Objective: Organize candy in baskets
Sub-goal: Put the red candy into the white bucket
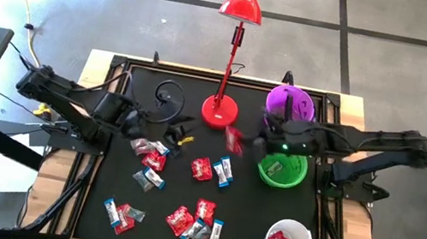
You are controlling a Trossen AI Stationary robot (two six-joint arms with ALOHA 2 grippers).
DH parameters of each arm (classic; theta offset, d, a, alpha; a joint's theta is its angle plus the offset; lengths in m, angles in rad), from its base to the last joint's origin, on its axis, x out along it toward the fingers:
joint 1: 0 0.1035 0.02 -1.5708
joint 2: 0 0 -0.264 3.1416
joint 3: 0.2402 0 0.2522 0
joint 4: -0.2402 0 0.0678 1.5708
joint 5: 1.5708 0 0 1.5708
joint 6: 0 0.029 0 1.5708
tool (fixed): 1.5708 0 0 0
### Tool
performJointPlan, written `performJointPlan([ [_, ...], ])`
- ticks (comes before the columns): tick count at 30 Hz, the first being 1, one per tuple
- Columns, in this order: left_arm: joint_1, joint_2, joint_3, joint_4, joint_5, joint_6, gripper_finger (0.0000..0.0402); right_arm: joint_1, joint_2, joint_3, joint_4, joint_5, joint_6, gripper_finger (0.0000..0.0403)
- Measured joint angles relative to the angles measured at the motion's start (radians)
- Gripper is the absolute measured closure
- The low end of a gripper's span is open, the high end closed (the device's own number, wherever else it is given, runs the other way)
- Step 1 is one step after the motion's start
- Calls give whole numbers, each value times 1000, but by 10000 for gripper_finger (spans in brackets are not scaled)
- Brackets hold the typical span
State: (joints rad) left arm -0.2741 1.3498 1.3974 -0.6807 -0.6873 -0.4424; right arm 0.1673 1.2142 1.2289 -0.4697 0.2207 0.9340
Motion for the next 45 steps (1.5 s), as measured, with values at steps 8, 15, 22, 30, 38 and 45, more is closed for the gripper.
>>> performJointPlan([
  [8,0,-28,0,-121,-3,-79,295,239,-26,0,-349,-271,407,403],
  [15,0,-28,1,-165,1,-130,295,535,-20,0,-447,-270,802,403],
  [22,10,-28,1,-169,3,-106,295,678,44,0,-520,-205,962,403],
  [30,34,-28,1,-170,89,-106,295,700,103,0,-577,-245,952,402],
  [38,34,-28,1,-220,113,-158,295,700,114,0,-580,-281,886,402],
  [45,34,-28,1,-258,128,-194,295,698,133,0,-587,-230,846,402],
])
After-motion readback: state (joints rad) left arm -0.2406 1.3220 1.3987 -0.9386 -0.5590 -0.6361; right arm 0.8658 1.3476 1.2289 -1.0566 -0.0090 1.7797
